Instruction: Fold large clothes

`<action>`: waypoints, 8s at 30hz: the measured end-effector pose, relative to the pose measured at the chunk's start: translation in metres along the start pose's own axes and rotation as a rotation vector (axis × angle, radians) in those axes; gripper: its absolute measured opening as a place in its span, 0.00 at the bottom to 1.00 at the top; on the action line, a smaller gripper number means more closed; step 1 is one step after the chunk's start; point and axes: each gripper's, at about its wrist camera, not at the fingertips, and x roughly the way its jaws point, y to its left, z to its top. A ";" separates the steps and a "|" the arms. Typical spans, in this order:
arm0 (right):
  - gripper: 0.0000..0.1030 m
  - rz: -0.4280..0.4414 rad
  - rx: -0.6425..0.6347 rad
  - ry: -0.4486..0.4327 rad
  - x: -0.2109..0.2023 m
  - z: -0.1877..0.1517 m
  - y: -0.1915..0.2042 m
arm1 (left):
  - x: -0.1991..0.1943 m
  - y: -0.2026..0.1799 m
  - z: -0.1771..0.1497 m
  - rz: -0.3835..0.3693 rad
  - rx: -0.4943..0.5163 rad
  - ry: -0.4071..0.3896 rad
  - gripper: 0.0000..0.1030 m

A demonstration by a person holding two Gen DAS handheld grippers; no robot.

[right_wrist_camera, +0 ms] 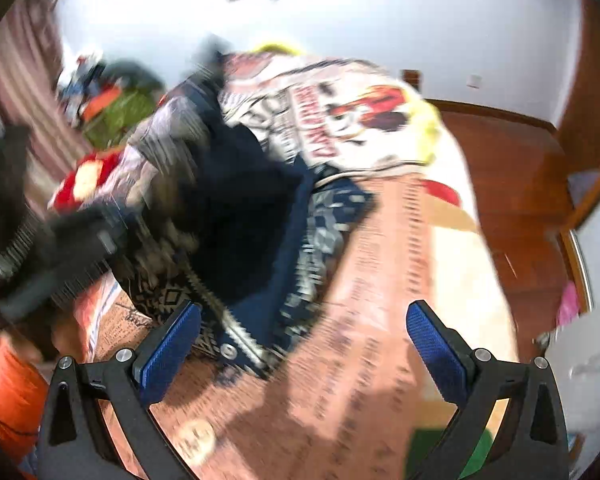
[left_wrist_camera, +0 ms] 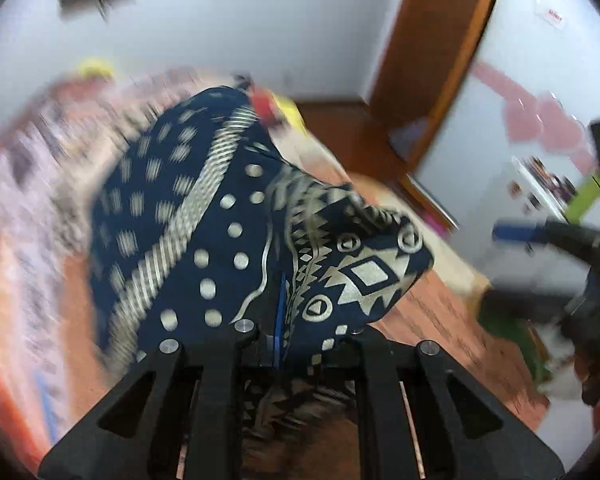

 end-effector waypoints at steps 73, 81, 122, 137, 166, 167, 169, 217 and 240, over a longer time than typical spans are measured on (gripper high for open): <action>1.00 0.225 0.248 0.249 0.148 0.040 -0.026 | 0.028 0.175 -0.010 -0.311 -0.556 0.180 0.94; 1.00 0.346 0.256 0.250 0.165 0.050 -0.013 | 0.048 0.181 -0.010 -0.395 -0.612 0.192 0.98; 0.30 0.476 0.016 0.042 0.064 0.108 0.151 | -0.181 0.220 -0.008 -0.198 -0.509 -0.164 0.73; 0.30 0.534 -0.079 0.206 0.150 0.081 0.280 | -0.189 0.322 -0.109 -0.125 -0.697 -0.137 0.73; 0.35 0.362 -0.217 0.360 0.228 0.033 0.296 | -0.156 0.330 -0.161 0.095 -0.590 -0.018 0.73; 0.35 0.344 -0.248 0.346 0.223 0.032 0.298 | -0.164 0.323 -0.157 0.133 -0.551 -0.030 0.73; 0.37 0.315 -0.309 0.313 0.211 0.031 0.300 | -0.177 0.311 -0.149 0.192 -0.496 -0.055 0.73; 0.87 0.296 -0.494 0.116 0.183 0.049 0.323 | -0.168 0.280 -0.159 0.418 -0.381 -0.037 0.82; 0.88 0.258 -0.457 0.358 0.218 0.003 0.278 | -0.146 0.263 -0.205 0.402 -0.374 0.050 0.83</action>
